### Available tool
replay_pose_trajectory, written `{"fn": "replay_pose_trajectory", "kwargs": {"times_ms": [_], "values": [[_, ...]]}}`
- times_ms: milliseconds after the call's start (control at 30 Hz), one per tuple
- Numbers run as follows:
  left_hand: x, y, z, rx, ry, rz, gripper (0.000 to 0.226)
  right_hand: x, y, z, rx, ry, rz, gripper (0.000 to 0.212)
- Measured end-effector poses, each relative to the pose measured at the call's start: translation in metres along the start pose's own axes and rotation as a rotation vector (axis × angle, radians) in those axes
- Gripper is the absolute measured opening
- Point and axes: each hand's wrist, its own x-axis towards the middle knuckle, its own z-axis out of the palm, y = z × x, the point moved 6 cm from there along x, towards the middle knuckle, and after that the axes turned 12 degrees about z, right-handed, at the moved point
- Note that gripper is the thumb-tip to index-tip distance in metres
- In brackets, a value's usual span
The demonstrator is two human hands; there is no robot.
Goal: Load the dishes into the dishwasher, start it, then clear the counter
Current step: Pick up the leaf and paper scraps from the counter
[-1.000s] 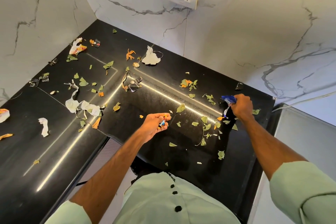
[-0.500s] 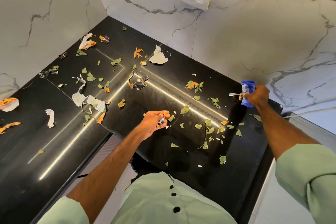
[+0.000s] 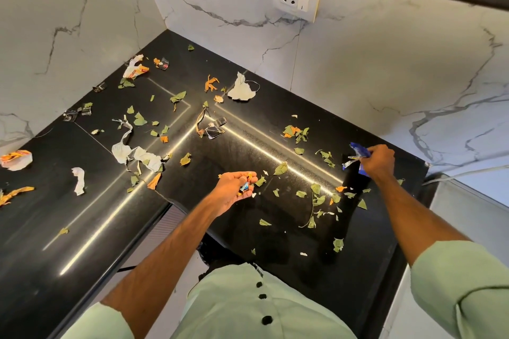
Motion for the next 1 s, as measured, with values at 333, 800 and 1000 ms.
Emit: {"fn": "replay_pose_trajectory", "kwargs": {"times_ms": [333, 800, 1000], "values": [[-0.002, -0.006, 0.004, -0.031, -0.017, -0.019, 0.029, 0.008, 0.021, -0.036, 0.17, -0.054, 0.056, 0.04], [0.001, -0.007, -0.007, -0.078, -0.002, -0.009, 0.028, -0.001, -0.013, -0.01, -0.057, -0.07, -0.044, 0.027], [0.004, -0.006, -0.014, -0.072, 0.013, 0.006, 0.029, -0.007, -0.021, 0.016, -0.165, -0.102, 0.003, 0.022]]}}
